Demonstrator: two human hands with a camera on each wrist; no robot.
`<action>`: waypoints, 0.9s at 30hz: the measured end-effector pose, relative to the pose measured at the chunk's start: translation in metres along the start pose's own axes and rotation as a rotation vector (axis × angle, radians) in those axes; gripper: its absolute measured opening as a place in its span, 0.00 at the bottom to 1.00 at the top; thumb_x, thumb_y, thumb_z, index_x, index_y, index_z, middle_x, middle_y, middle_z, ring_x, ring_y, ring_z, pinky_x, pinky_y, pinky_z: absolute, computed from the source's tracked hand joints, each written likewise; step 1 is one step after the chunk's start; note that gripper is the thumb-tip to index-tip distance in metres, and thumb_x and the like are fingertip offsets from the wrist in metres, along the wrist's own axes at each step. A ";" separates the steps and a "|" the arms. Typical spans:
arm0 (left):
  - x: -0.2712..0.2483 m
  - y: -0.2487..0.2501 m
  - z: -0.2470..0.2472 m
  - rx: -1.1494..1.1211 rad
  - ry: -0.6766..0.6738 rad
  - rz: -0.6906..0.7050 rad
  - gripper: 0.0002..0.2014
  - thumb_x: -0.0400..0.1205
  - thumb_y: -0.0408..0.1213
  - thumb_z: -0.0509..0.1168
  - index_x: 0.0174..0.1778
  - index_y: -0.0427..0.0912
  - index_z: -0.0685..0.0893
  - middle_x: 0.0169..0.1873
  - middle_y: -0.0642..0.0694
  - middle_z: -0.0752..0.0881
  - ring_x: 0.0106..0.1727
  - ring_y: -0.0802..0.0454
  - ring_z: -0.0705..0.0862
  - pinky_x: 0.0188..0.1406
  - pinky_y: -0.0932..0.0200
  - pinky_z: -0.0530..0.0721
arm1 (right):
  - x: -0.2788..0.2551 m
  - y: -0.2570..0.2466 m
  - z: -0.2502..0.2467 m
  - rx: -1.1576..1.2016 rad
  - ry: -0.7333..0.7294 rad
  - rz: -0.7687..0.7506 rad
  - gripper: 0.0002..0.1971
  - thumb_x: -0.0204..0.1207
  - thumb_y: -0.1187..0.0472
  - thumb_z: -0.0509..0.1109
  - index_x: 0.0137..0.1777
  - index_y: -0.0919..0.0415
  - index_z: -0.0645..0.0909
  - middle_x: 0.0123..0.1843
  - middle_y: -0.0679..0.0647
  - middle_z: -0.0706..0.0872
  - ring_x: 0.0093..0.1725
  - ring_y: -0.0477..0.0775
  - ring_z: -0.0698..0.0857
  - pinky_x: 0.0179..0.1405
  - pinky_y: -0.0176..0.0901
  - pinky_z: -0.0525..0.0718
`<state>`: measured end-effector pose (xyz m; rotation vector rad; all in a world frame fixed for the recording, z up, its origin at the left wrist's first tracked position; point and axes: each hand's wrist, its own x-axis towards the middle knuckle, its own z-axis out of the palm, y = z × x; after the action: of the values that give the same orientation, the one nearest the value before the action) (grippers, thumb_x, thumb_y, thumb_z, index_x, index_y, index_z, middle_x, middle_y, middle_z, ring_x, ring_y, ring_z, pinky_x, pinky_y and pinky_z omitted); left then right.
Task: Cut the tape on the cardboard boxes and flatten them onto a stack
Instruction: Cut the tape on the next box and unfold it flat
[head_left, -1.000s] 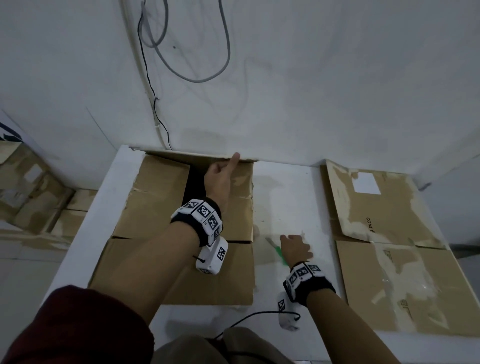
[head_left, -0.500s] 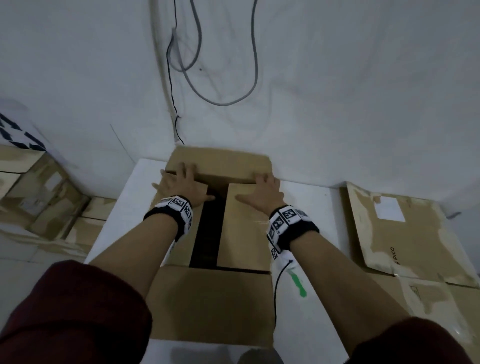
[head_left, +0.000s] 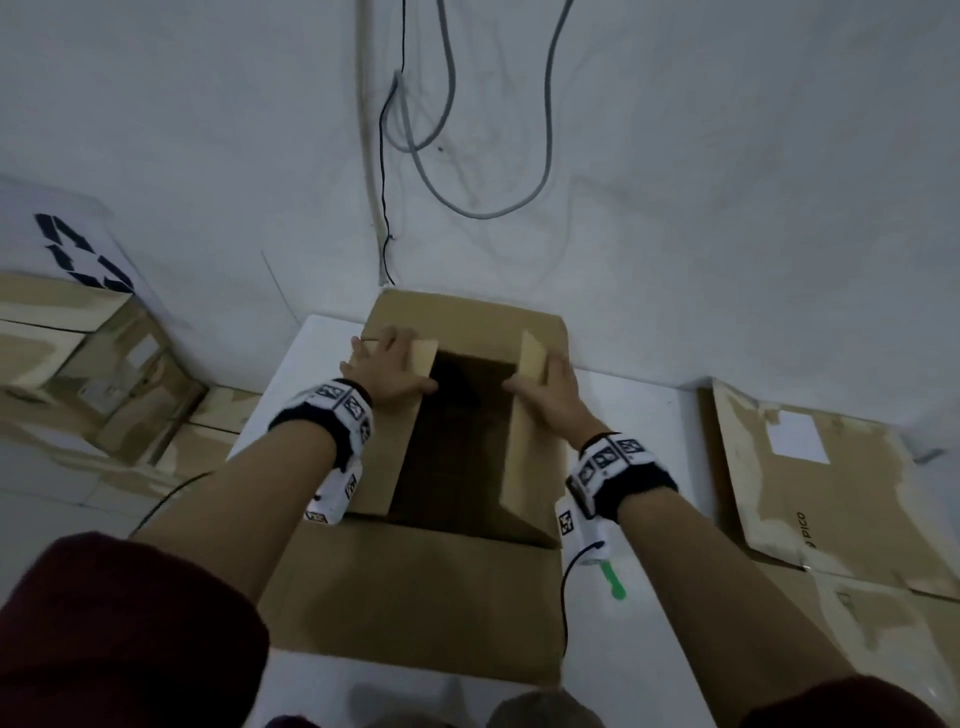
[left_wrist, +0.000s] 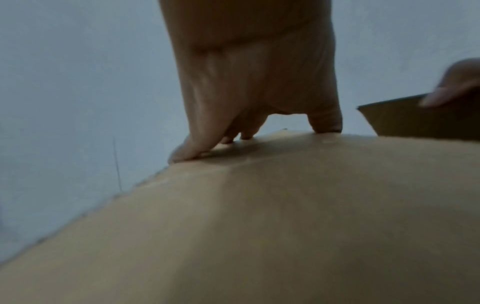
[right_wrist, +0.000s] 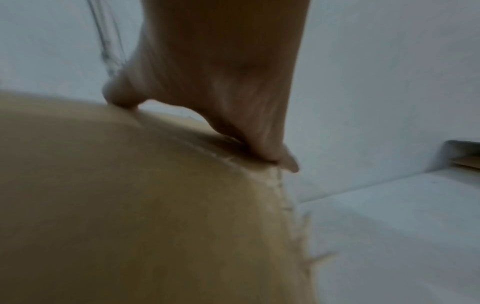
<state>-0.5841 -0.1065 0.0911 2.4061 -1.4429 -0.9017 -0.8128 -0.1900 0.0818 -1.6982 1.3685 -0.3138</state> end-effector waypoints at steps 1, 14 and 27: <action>-0.005 -0.002 -0.009 -0.073 -0.024 0.021 0.43 0.81 0.51 0.66 0.85 0.48 0.47 0.85 0.46 0.45 0.83 0.30 0.43 0.80 0.34 0.50 | -0.007 0.003 -0.009 0.182 0.006 -0.003 0.55 0.59 0.31 0.72 0.85 0.52 0.58 0.82 0.52 0.66 0.81 0.56 0.65 0.79 0.62 0.66; -0.102 -0.089 -0.057 0.323 0.400 -0.169 0.34 0.86 0.31 0.56 0.83 0.32 0.44 0.80 0.25 0.57 0.79 0.29 0.61 0.75 0.37 0.64 | -0.098 0.119 -0.075 -0.118 0.234 0.036 0.45 0.71 0.61 0.80 0.85 0.58 0.59 0.76 0.65 0.71 0.72 0.65 0.75 0.71 0.56 0.75; -0.141 -0.115 0.080 -0.372 0.191 -0.122 0.33 0.76 0.31 0.59 0.81 0.50 0.64 0.75 0.41 0.72 0.73 0.38 0.73 0.74 0.40 0.70 | -0.154 0.112 0.041 0.206 -0.057 -0.192 0.51 0.68 0.29 0.73 0.84 0.34 0.46 0.86 0.42 0.58 0.82 0.48 0.65 0.81 0.59 0.67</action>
<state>-0.5946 0.0829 0.0314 2.2435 -0.9724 -0.8515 -0.9120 -0.0329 0.0242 -1.6547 1.0943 -0.4947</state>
